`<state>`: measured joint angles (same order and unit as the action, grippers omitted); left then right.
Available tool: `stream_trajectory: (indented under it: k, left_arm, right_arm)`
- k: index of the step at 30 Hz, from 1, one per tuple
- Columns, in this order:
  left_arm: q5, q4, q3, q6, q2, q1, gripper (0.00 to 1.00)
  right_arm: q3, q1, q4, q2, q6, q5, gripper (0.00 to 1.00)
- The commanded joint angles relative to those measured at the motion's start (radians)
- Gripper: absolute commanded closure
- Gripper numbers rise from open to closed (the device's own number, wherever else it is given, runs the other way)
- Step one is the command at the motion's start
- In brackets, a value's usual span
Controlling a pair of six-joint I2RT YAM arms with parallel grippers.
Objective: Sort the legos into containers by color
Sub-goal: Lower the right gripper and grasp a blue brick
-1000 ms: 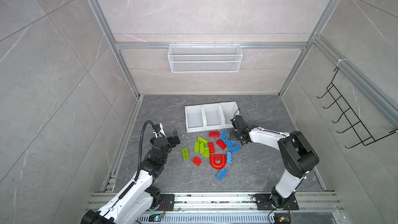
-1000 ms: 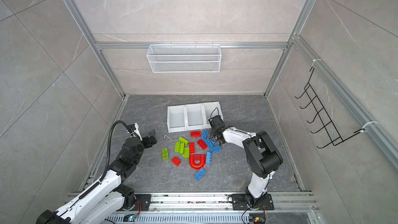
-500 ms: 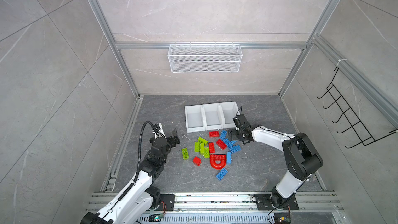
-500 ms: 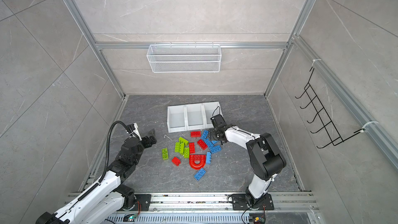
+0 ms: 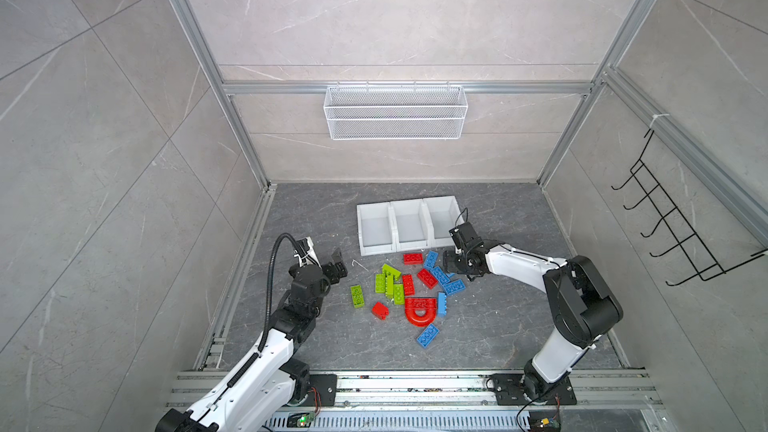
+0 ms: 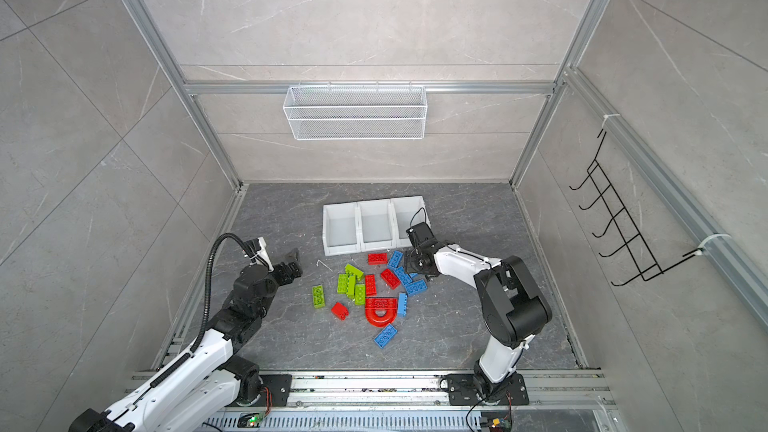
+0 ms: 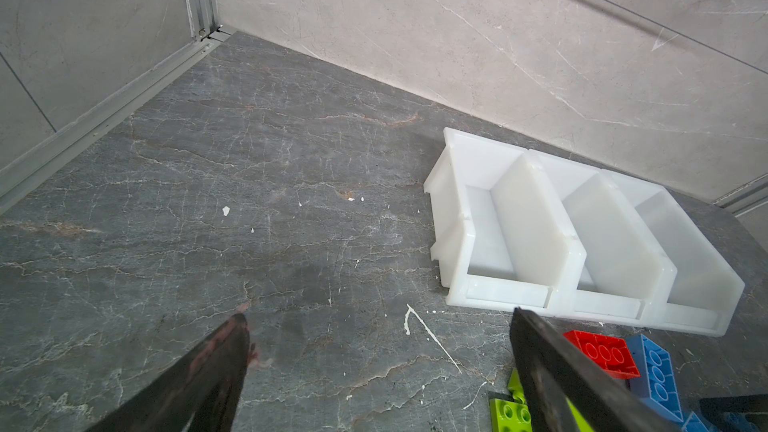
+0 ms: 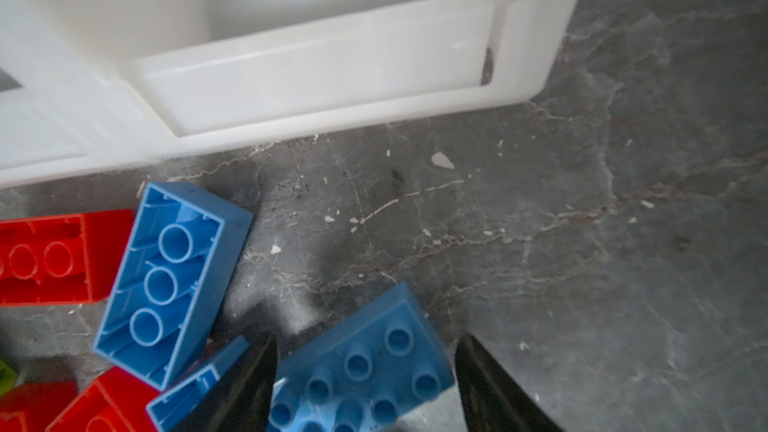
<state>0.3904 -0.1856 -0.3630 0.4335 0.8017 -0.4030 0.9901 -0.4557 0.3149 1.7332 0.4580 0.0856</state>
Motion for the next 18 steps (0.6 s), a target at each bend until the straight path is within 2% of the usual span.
stream_trajectory:
  k: [1,7,10,12,18]
  left_arm:
    - [0.006,-0.020,-0.005,-0.015,-0.013,0.003,0.01]
    - [0.012,-0.019,-0.005,-0.019,-0.013,0.003,0.01]
    - [0.014,-0.021,-0.004,-0.019,-0.010,0.004,0.01]
    - [0.015,-0.021,-0.004,-0.021,-0.007,0.004,0.01]
    - [0.010,-0.026,-0.005,-0.022,0.000,0.004,0.01]
  right_arm:
    - [0.014,-0.005,-0.009,0.044,0.025,-0.014,0.30]
    - [0.069,-0.007,-0.018,0.101,0.015,-0.021,0.31]
    - [0.105,-0.008,0.007,0.124,-0.003,-0.008,0.37]
    - [0.122,-0.008,0.029,0.133,-0.018,0.018,0.45]
    - [0.117,-0.007,0.040,0.117,-0.044,0.063,0.52]
